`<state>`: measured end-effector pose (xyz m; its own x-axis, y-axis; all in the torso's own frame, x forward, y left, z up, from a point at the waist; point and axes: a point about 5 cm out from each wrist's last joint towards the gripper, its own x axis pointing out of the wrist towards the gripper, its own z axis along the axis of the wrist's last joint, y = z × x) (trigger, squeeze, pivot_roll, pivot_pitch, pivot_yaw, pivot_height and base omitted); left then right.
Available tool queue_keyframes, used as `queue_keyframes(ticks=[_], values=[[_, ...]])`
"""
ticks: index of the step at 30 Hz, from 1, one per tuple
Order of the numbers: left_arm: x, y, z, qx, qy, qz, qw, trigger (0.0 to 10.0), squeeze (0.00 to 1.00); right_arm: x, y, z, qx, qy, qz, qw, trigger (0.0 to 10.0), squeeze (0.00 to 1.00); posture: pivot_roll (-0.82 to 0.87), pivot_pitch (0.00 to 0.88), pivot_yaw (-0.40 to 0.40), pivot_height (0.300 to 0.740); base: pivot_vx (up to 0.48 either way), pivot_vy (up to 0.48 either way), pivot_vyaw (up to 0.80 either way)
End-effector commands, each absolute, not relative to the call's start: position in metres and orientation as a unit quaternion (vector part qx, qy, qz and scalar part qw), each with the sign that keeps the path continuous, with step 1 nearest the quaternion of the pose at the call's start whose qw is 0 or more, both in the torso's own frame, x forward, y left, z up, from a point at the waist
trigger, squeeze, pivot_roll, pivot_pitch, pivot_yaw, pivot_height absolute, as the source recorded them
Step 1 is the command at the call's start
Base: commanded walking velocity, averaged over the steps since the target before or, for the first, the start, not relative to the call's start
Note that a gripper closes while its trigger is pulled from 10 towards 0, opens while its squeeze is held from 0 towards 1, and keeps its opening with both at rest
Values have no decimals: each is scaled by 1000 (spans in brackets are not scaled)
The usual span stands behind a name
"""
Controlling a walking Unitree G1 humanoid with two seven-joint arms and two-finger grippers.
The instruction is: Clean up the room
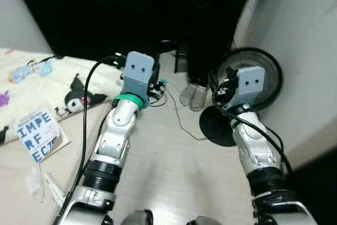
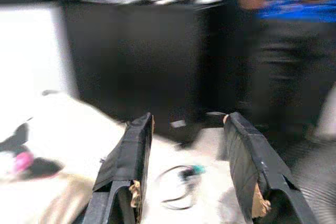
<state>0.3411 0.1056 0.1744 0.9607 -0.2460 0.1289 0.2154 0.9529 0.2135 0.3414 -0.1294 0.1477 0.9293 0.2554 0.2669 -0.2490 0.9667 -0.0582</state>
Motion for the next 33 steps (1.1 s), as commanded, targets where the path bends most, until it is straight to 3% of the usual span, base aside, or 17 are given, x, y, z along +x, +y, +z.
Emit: queue_keyframes(ticks=[1,12,33], values=[[336,104,156,111,-47,-139,983,10000,0,337,-134,133,-21,-114,127,985,10000,0,-26,0,67,740,0,0,781],[314,132,78,186,81,-157,966,10000,0,311,-152,65,-59,7,129,990,10000,0,-39,0,53,740,0,0,782],[319,123,80,177,66,-163,968,10000,0,312,-154,64,-63,0,135,989,10000,0,-48,0,44,740,0,0,782]])
